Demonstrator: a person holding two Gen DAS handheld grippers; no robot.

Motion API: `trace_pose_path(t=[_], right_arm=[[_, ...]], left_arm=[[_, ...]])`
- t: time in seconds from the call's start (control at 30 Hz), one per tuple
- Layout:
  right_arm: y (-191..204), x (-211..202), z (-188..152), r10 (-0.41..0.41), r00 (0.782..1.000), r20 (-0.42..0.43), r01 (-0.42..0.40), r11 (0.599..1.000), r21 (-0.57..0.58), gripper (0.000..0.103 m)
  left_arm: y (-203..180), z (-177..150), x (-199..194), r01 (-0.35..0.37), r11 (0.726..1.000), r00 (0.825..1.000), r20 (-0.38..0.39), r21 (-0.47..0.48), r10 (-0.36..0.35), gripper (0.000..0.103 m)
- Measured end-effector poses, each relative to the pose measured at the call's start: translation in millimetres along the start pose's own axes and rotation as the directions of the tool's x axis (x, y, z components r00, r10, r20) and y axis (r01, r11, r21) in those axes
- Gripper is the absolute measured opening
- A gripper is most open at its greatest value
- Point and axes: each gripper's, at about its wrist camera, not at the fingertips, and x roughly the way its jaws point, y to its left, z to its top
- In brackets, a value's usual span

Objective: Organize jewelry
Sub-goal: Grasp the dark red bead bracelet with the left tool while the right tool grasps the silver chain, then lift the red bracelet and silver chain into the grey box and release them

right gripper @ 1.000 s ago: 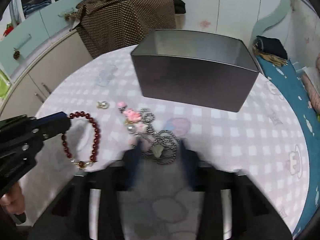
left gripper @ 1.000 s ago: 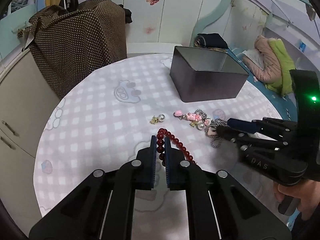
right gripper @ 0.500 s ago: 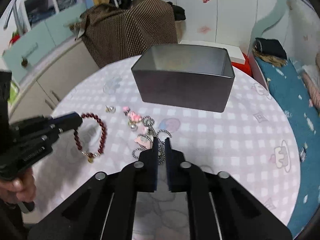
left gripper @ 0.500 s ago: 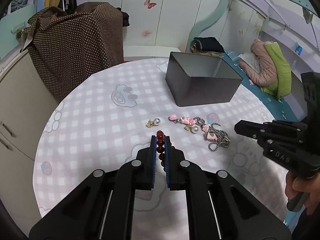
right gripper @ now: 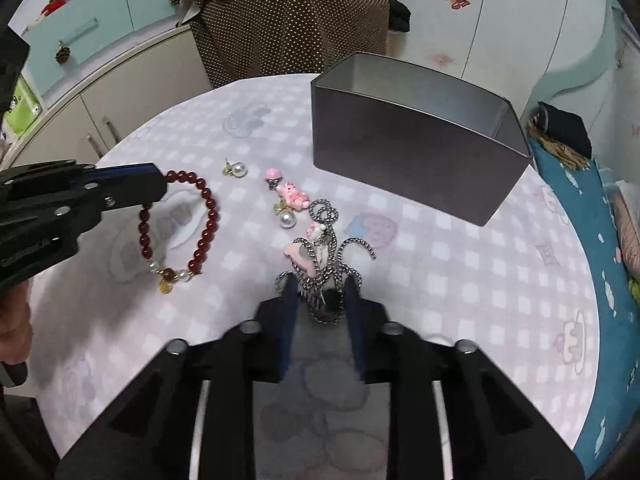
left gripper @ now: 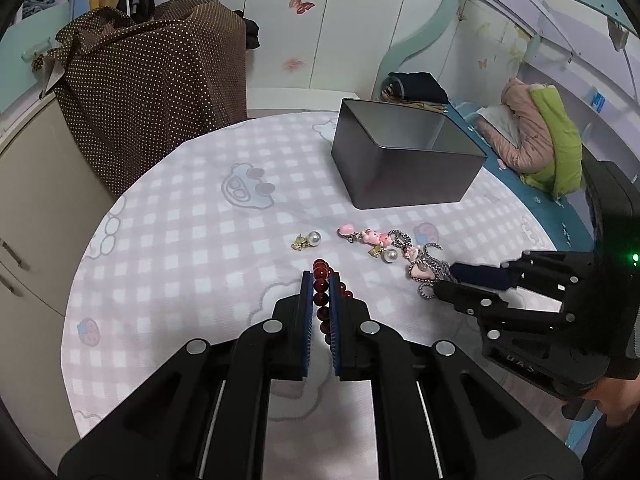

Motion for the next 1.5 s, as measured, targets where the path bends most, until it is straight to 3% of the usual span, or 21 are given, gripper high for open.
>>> trace_pose_path(t=[0.23,0.5,0.8,1.27,1.4,1.5], right_arm=[[-9,-31,-4,0.073,0.995,0.063,-0.077,0.994,0.071,0.016],[-31,-77,12,0.158,0.966,0.203,-0.189,0.971,0.148,0.016],[-34,-115,43,0.138,0.948,0.287,-0.175,0.979,0.108,0.016],[-53,-170,111,0.068,0.900,0.431,-0.111,0.991,0.073,0.016],[-65,-165,131,0.031,0.903,0.429,-0.083,0.991,0.103,0.016],[-76,-151,142,0.006,0.917,0.399,-0.066,0.989,0.135,0.016]], left_arm=[[-1,0,-3,0.001,1.000,1.000,0.006,0.002,-0.001,0.008],[-5,6,-14,0.023,1.000,0.999,0.033,0.010,-0.024,0.008],[-8,34,-46,0.075,0.996,0.991,0.106,0.046,-0.080,0.008],[-32,132,-100,0.094,0.985,0.952,0.276,0.142,-0.131,0.008],[-44,156,-92,0.113,0.983,0.951,0.272,0.148,-0.150,0.008],[-52,171,-79,0.143,0.978,0.954,0.242,0.150,-0.176,0.008]])
